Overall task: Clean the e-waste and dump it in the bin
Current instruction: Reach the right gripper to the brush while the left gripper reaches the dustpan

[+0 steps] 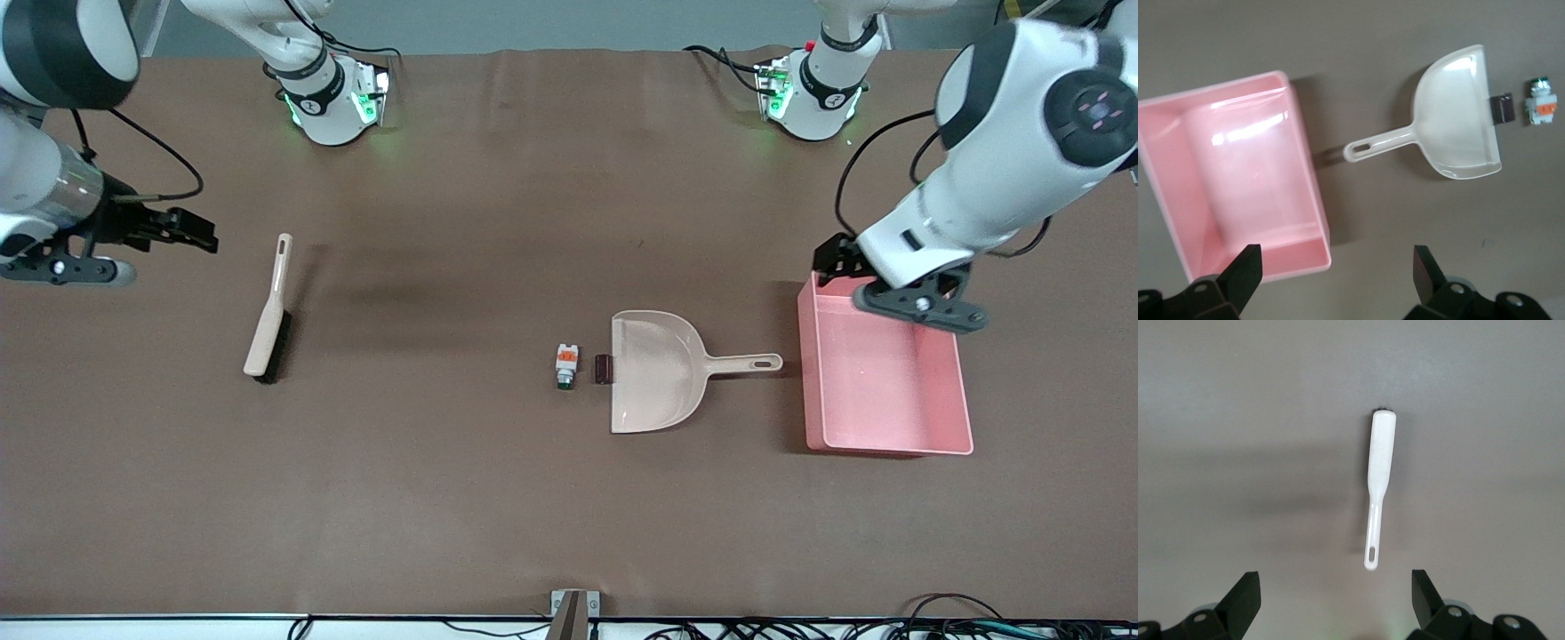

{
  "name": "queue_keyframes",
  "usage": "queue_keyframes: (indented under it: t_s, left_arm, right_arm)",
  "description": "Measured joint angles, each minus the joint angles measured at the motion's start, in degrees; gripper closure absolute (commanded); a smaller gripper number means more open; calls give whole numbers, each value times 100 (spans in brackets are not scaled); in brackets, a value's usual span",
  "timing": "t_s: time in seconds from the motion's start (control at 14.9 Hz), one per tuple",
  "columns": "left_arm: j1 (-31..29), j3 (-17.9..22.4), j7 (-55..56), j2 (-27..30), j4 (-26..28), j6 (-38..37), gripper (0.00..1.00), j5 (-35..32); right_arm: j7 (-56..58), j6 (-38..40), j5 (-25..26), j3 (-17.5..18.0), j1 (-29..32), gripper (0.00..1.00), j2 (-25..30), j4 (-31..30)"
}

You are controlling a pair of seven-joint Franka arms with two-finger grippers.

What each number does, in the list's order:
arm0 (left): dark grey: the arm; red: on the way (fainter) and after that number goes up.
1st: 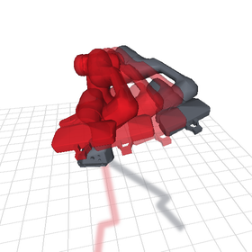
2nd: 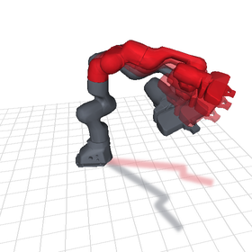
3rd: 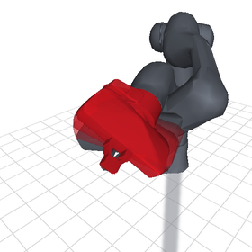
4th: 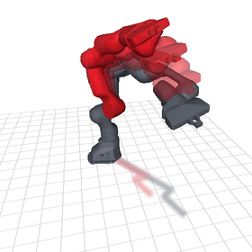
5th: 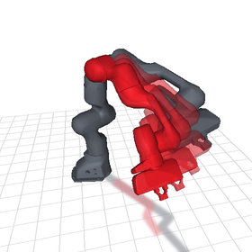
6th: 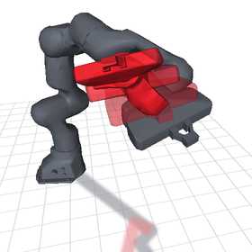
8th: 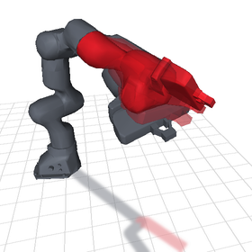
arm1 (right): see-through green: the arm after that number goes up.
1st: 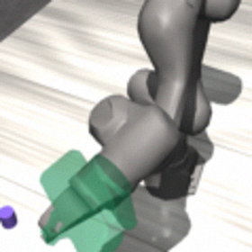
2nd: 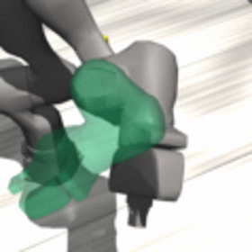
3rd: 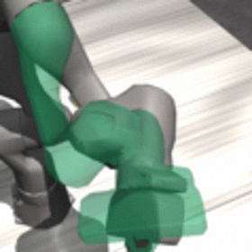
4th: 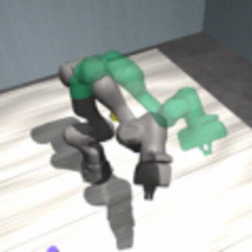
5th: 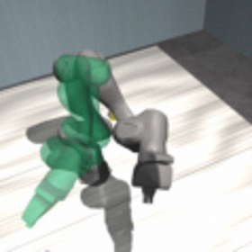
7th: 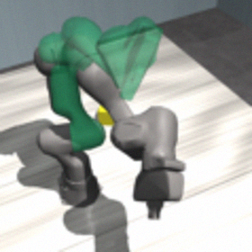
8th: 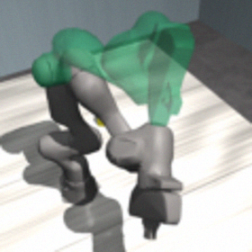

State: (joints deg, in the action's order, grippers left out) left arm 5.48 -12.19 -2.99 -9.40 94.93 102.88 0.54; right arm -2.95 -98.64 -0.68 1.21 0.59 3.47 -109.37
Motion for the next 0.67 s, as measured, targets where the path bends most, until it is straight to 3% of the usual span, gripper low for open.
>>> queue_keyframes:
  t_s: [0.33,0.67]
  left_arm:
    - [14,-378,-1042,-625,401,1109,5,-2]
    - [2,-458,-2972,-1155,782,1968,10,-7]
  right_arm:
    - [-4,-1614,0,-26,6,0,586,-1978]
    - [-14,-3270,0,-52,128,0,860,-3646]
